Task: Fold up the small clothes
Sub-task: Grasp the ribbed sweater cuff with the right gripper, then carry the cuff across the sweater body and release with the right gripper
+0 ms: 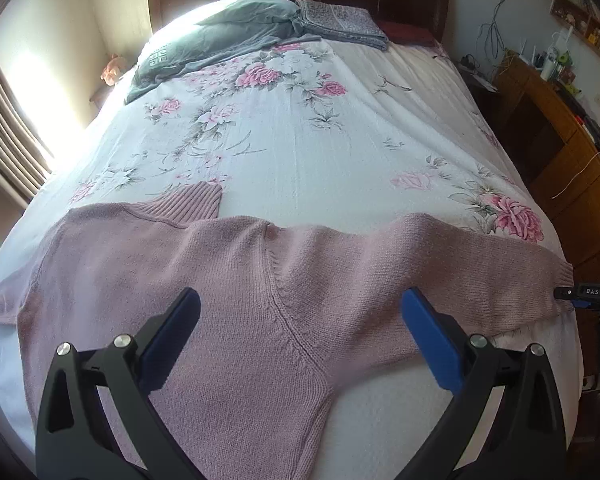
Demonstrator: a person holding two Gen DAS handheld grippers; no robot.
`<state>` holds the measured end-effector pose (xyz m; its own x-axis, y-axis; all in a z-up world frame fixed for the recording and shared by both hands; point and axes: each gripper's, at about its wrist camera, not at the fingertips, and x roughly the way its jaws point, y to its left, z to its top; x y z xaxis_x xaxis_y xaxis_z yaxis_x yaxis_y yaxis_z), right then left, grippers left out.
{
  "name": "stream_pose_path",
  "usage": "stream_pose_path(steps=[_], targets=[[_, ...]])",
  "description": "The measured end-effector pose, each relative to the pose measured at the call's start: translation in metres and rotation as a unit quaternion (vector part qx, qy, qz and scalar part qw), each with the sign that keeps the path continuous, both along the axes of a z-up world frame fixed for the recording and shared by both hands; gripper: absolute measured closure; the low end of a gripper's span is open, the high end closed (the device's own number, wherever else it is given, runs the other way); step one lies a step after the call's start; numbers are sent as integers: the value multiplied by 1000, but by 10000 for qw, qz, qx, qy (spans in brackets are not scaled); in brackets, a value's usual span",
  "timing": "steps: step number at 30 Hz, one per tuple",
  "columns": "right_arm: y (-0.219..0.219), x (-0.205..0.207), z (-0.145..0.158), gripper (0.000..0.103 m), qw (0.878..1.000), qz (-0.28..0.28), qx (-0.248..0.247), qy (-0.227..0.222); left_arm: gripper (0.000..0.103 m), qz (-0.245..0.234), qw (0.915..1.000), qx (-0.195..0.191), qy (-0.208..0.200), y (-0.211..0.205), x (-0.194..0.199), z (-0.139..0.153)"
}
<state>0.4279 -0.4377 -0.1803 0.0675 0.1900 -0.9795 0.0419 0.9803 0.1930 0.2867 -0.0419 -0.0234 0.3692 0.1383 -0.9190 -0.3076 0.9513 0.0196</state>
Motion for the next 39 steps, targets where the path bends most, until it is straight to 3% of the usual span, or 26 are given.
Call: stream_pose_path(steps=[2,4,7,9,11,13,16,21,25,30,39], targets=[[3,-1,7,71,9997,123,195,-90,3,101,9999,-29,32,8,0,-3],[8,-5,18,85,9985,225,460,-191,3,140,9999,-38,34,12,-1,-4],[15,-13,40,85,9976,387,271,-500,3,151,9999,-31,39,15,-1,-4],[9,-19,53,86,9970,290,352,-625,3,160,9998,-63,40,19,-3,-4],[-1,-25,60,86,9976,140,126,-662,3,176,9998,-16,47,23,-5,-4],[-8,-30,54,86,9979,86,-276,-583,3,211,9998,11,62,31,-9,-5],[-19,-36,28,86,9995,-167,-185,-191,3,340,9994,-5,116,46,-14,-9],[-9,-41,30,86,9978,-351,-354,-432,3,502,9986,-59,140,74,-27,-10],[40,-47,70,86,9912,150,-793,-1053,3,574,9983,-28,63,95,-41,-4],[131,-55,104,86,9837,888,-441,-1501,3,697,9975,-78,41,123,-54,-2],[284,-79,84,86,9711,1962,-9,-1357,3,855,9962,-141,83,159,-73,-4]])
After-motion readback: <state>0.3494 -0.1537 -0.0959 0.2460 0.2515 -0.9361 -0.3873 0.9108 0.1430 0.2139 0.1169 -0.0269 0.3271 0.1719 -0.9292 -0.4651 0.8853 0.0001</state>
